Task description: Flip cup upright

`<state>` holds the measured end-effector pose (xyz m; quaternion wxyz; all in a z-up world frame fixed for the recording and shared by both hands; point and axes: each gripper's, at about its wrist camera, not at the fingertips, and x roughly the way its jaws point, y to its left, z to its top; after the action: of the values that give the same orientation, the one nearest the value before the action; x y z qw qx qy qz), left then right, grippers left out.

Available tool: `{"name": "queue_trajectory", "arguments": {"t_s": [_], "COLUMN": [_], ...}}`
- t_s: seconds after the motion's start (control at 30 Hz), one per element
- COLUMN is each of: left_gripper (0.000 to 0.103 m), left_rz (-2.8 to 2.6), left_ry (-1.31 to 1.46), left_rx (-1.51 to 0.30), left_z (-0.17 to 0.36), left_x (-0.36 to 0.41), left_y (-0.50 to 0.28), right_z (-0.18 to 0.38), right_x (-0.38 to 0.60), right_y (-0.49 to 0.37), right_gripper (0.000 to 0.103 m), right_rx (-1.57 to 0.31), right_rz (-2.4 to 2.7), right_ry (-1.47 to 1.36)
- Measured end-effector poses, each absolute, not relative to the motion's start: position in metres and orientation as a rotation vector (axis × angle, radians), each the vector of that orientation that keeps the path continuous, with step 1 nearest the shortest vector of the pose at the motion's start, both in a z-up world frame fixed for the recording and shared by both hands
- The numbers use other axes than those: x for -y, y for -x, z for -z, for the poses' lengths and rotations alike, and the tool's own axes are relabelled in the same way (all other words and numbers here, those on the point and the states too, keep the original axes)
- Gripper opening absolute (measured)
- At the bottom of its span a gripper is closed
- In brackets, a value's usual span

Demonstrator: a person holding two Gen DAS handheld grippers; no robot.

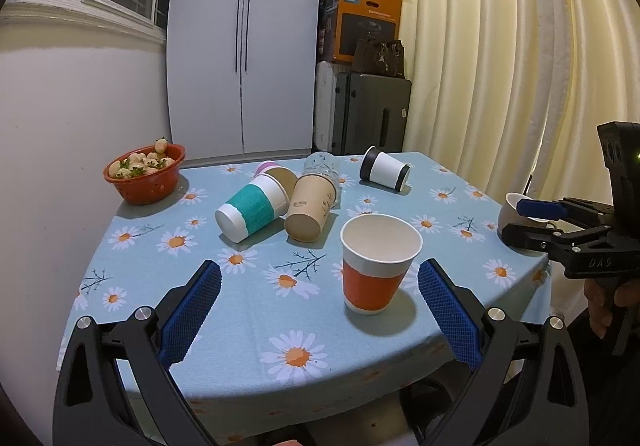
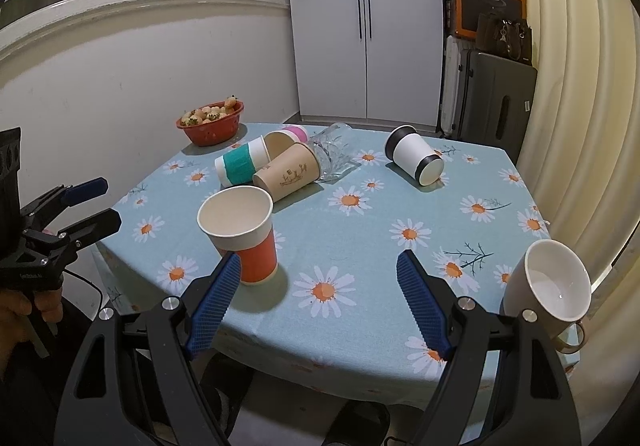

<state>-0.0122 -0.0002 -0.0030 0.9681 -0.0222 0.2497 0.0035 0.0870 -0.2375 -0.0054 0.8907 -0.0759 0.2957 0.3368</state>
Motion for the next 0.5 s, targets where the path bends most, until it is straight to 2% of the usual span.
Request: {"name": "queue_trajectory", "arguments": {"t_s": [0.5], "left_gripper": [0.096], "left_rz": [-0.01], "left_ry": [0.029], "left_rx": [-0.51], "left_z": [0.0049], "left_x": [0.0052], "left_y": [0.012], "right_z": [0.0058], "right_x": [0.2353], "right_y": [-0.0872], "right_gripper": [0.083], "right_rx": [-0.617], "right_rz": [-0.707], "right_ry": [0.168]}}
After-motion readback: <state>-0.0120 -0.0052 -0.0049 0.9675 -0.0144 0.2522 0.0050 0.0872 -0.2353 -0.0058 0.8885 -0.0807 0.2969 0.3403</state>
